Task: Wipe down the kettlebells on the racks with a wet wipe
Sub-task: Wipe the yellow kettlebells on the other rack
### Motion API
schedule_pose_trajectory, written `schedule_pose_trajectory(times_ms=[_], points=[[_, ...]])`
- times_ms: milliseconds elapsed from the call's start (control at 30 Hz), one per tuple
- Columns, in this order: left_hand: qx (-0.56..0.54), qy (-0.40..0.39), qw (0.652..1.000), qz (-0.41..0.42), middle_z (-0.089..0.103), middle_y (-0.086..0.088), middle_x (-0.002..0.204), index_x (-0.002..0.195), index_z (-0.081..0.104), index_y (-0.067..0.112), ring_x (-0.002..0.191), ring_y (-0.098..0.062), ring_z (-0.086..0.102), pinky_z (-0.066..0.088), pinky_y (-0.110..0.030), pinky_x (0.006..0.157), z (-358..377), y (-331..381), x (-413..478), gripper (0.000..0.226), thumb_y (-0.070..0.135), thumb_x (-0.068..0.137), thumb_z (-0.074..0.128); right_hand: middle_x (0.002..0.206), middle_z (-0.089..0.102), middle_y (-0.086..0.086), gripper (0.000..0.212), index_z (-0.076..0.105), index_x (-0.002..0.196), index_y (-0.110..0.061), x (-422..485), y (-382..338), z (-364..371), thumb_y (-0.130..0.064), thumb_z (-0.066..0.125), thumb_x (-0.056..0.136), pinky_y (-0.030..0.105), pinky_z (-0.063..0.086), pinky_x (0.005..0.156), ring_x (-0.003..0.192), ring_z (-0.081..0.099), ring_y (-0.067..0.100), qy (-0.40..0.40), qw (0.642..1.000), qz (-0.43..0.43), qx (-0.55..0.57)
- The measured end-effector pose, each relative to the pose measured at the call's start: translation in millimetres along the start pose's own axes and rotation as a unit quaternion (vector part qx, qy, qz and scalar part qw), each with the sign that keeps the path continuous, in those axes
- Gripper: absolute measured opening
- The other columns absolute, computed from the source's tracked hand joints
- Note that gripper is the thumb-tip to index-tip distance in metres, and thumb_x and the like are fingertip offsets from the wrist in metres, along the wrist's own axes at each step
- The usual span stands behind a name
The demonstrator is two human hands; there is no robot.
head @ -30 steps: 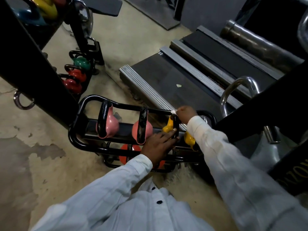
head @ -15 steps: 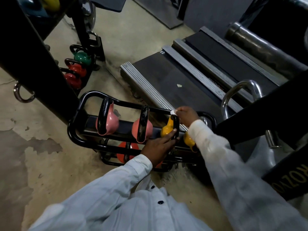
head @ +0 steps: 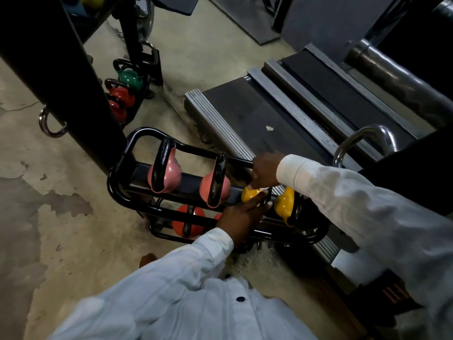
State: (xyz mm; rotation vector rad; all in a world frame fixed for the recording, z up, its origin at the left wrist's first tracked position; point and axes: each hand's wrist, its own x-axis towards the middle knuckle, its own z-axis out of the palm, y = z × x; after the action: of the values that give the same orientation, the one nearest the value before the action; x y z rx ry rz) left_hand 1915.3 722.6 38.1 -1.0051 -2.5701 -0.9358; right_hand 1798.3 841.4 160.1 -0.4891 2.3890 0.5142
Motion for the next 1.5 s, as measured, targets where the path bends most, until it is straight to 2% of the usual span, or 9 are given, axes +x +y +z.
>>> schedule_pose_trajectory(times_ms=[200, 333, 433, 633, 800, 1067, 1233, 1333, 1500], points=[[0.0, -0.048, 0.999, -0.025, 0.044, 0.001, 0.149, 0.126, 0.058, 0.029, 0.079, -0.028, 0.069, 0.051, -0.03, 0.05, -6, 3, 0, 0.041, 0.026, 0.087, 0.045, 0.102, 0.071, 0.01, 0.018, 0.074, 0.091, -0.02, -11, 17, 30, -0.035, 0.063, 0.088, 0.028, 0.047, 0.077, 0.098, 0.064, 0.03, 0.172, 0.907, 0.166, 0.347], [-0.006, -0.05, 0.998, -0.023, 0.045, 0.001, 0.148, 0.126, 0.06, 0.027, 0.082, -0.026, 0.07, 0.051, -0.029, 0.05, -8, 3, 0, 0.043, 0.027, 0.087, 0.043, 0.069, 0.066, 0.004, 0.028, 0.066, 0.071, -0.014, 0, 7, 80, -0.041, 0.066, 0.079, 0.035, 0.055, 0.07, 0.075, 0.067, 0.027, 0.175, 0.661, 0.258, 0.682], [-0.022, -0.058, 0.998, -0.024, 0.043, 0.002, 0.15, 0.13, 0.055, 0.03, 0.087, -0.025, 0.07, 0.052, -0.029, 0.052, -6, 1, -1, 0.047, 0.021, 0.084, 0.054, 0.05, 0.055, -0.004, 0.028, 0.053, 0.069, -0.012, -32, -23, 82, -0.009, 0.047, 0.096, 0.023, 0.045, 0.047, 0.052, 0.056, 0.015, 0.149, 0.479, 0.235, 0.832], [-0.006, -0.036, 0.999, -0.007, 0.05, -0.001, 0.145, 0.124, 0.059, 0.027, 0.076, -0.024, 0.071, 0.05, -0.026, 0.048, -9, 3, 3, 0.043, 0.021, 0.082, 0.058, 0.052, 0.062, -0.002, 0.027, 0.057, 0.079, -0.013, -35, -25, 80, -0.011, 0.039, 0.098, 0.027, 0.044, 0.055, 0.057, 0.057, 0.017, 0.102, 0.339, 0.241, 0.904], [0.002, -0.049, 0.998, -0.025, 0.051, 0.004, 0.143, 0.123, 0.054, 0.033, 0.076, -0.021, 0.071, 0.055, -0.03, 0.05, -16, 5, 0, 0.037, 0.033, 0.087, 0.046, 0.048, 0.062, 0.001, 0.032, 0.059, 0.073, -0.01, -40, -34, 75, -0.009, 0.036, 0.097, 0.02, 0.042, 0.046, 0.049, 0.059, 0.014, 0.109, 0.318, 0.218, 0.916], [-0.116, -0.033, 0.984, -0.132, 0.049, 0.0, 0.141, 0.126, 0.061, 0.023, 0.126, -0.016, 0.049, 0.043, -0.03, 0.103, -46, 10, 55, 0.033, 0.022, 0.094, 0.056, 0.063, 0.064, 0.008, 0.028, 0.062, 0.074, -0.01, -39, -53, 92, -0.005, 0.041, 0.093, 0.028, 0.048, 0.06, 0.054, 0.062, 0.02, 0.191, 0.243, 0.217, 0.926], [-0.102, -0.216, 0.954, -0.178, 0.066, -0.007, 0.122, 0.114, 0.07, 0.018, 0.116, -0.023, 0.059, 0.045, -0.031, 0.101, -44, -17, 131, 0.028, 0.02, 0.087, 0.063, 0.045, 0.057, 0.001, 0.03, 0.053, 0.072, -0.01, -44, -52, 84, -0.005, 0.038, 0.097, 0.022, 0.044, 0.047, 0.044, 0.056, 0.017, 0.206, 0.214, 0.229, 0.927], [-0.105, -0.324, 0.92, -0.191, 0.074, -0.002, 0.105, 0.101, 0.076, 0.023, 0.104, -0.019, 0.066, 0.051, -0.033, 0.095, -42, -39, 152, 0.022, 0.029, 0.081, 0.074, 0.064, 0.064, 0.009, 0.025, 0.059, 0.081, -0.007, -37, -45, 72, -0.005, 0.042, 0.099, 0.023, 0.053, 0.051, 0.053, 0.064, 0.018, 0.211, 0.2, 0.218, 0.932], [-0.14, -0.316, 0.916, -0.203, 0.074, 0.0, 0.104, 0.101, 0.077, 0.022, 0.102, -0.016, 0.067, 0.051, -0.03, 0.095, -44, -50, 154, 0.027, 0.033, 0.077, 0.08, 0.085, 0.066, 0.011, 0.013, 0.062, 0.088, -0.011, -33, -47, 72, -0.004, 0.053, 0.095, 0.024, 0.05, 0.061, 0.075, 0.061, 0.02, 0.245, 0.314, 0.256, 0.881]])
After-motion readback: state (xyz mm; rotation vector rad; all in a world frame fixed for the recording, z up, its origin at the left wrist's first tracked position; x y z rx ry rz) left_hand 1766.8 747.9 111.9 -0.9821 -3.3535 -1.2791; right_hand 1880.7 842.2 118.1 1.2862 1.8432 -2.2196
